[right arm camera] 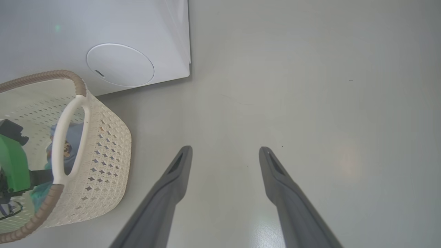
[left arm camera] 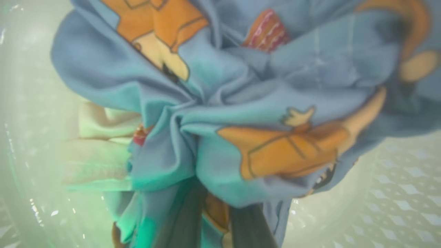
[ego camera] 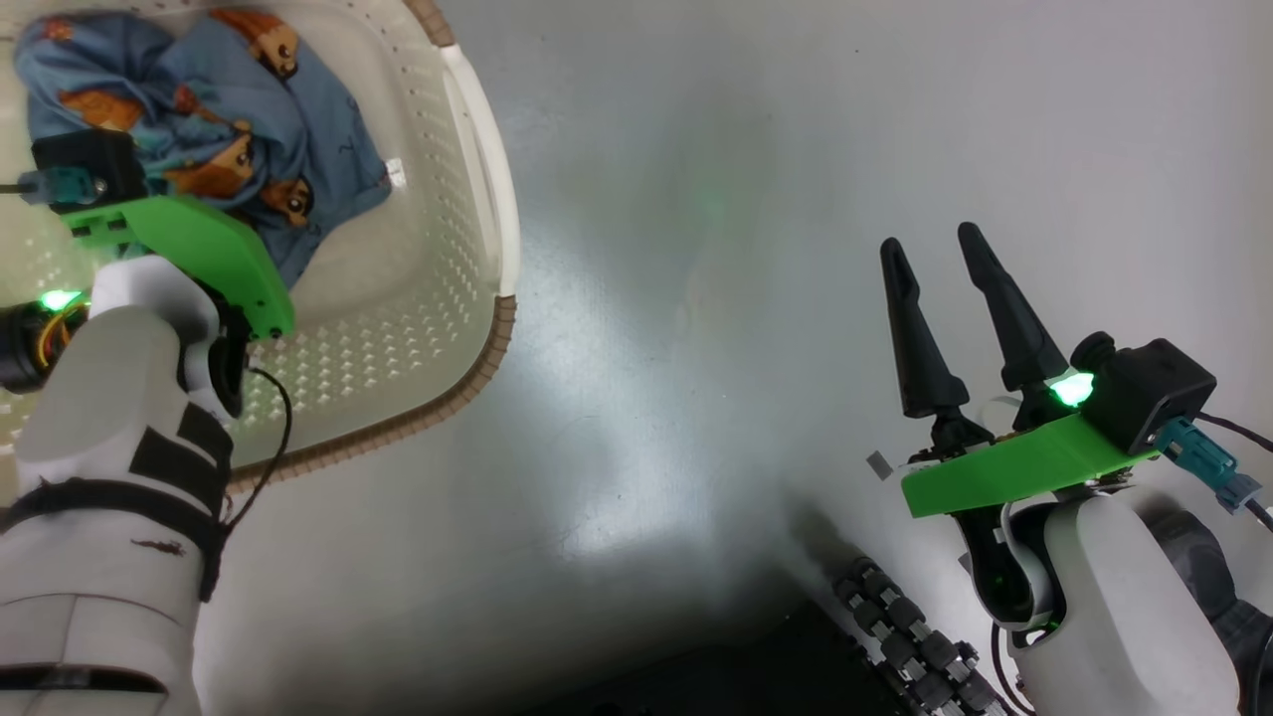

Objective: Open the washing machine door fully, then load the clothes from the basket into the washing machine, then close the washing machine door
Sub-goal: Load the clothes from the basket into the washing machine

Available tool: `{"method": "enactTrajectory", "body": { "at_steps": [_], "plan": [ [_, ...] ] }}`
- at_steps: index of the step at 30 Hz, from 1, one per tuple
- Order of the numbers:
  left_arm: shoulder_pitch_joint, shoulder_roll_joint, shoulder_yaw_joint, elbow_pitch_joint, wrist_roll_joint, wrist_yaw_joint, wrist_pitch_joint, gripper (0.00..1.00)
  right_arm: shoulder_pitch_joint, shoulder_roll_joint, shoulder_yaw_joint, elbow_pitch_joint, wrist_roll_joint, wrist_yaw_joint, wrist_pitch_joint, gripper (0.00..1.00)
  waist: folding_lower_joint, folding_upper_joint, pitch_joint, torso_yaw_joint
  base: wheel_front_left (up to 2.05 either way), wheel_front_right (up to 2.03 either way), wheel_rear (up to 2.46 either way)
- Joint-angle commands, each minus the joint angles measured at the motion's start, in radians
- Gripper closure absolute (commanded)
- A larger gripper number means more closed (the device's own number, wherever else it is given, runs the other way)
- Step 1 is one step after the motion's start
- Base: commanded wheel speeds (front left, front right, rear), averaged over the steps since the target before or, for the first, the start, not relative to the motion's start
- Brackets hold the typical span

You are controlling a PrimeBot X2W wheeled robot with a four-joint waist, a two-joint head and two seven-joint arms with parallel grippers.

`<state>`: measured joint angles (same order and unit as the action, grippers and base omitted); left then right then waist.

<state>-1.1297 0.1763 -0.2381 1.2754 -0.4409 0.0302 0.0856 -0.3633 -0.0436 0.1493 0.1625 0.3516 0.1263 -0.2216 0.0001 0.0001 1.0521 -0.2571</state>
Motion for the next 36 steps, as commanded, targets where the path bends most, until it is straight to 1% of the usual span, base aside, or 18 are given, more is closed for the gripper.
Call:
{"method": "enactTrajectory", "body": {
  "at_steps": [1,9,16,20,25,26,27,28,33,36],
  "plan": [
    [0.047,0.017,0.005,0.012,-0.006,-0.010,-0.004,1.00,0.029,-0.007,0.008,-0.008,-0.009,0.004,-0.002,0.00,-0.0001,-0.0001,-0.009,0.010,0.00,0.00,0.00],
    [0.066,-0.007,0.022,0.013,-0.043,-0.048,-0.064,1.00,0.025,-0.007,-0.016,-0.001,-0.027,0.004,0.002,0.00,-0.0001,-0.0001,-0.068,0.056,0.00,0.00,0.00],
    [0.121,-0.007,0.031,0.014,-0.066,-0.073,-0.117,1.00,0.029,-0.007,-0.038,0.002,-0.043,0.004,0.015,0.00,-0.0001,-0.0001,-0.148,0.086,0.00,0.00,0.00],
    [0.147,-0.017,0.022,0.014,-0.064,-0.087,-0.171,1.00,0.043,-0.007,-0.056,0.006,-0.053,0.004,0.027,0.00,-0.0001,-0.0001,-0.200,0.105,0.00,0.00,0.00],
    [0.172,-0.026,0.005,0.011,-0.054,-0.104,-0.270,1.00,0.067,-0.007,-0.081,0.006,-0.068,0.004,0.045,0.00,-0.0001,-0.0001,-0.272,0.127,0.00,0.00,0.00],
    [0.172,-0.026,0.005,0.011,-0.054,-0.104,-0.270,1.00,0.067,-0.007,-0.081,0.006,-0.068,0.004,0.045,0.00,-0.0001,-0.0001,-0.272,0.127,0.00,0.00,0.00],
    [0.184,-0.029,0.004,0.004,-0.055,-0.109,-0.302,1.00,0.078,-0.007,-0.090,0.001,-0.076,0.004,0.052,0.00,-0.0001,-0.0001,-0.304,0.135,0.00,0.00,0.00],
    [0.184,-0.029,0.004,0.004,-0.055,-0.109,-0.302,1.00,0.078,-0.007,-0.090,0.001,-0.076,0.004,0.052,0.00,-0.0001,-0.0001,-0.304,0.135,0.00,0.00,0.00],
    [0.234,-0.033,0.004,-0.045,-0.049,-0.115,-0.343,1.00,0.108,-0.007,-0.116,-0.016,-0.102,0.004,0.074,0.00,-0.0001,-0.0001,-0.391,0.153,0.00,0.00,0.00],
    [0.281,-0.030,0.018,-0.132,-0.043,-0.111,-0.346,1.00,0.135,-0.007,-0.146,-0.028,-0.118,0.004,0.092,0.00,-0.0001,-0.0001,-0.447,0.169,0.00,0.00,0.00]
  ]
}}
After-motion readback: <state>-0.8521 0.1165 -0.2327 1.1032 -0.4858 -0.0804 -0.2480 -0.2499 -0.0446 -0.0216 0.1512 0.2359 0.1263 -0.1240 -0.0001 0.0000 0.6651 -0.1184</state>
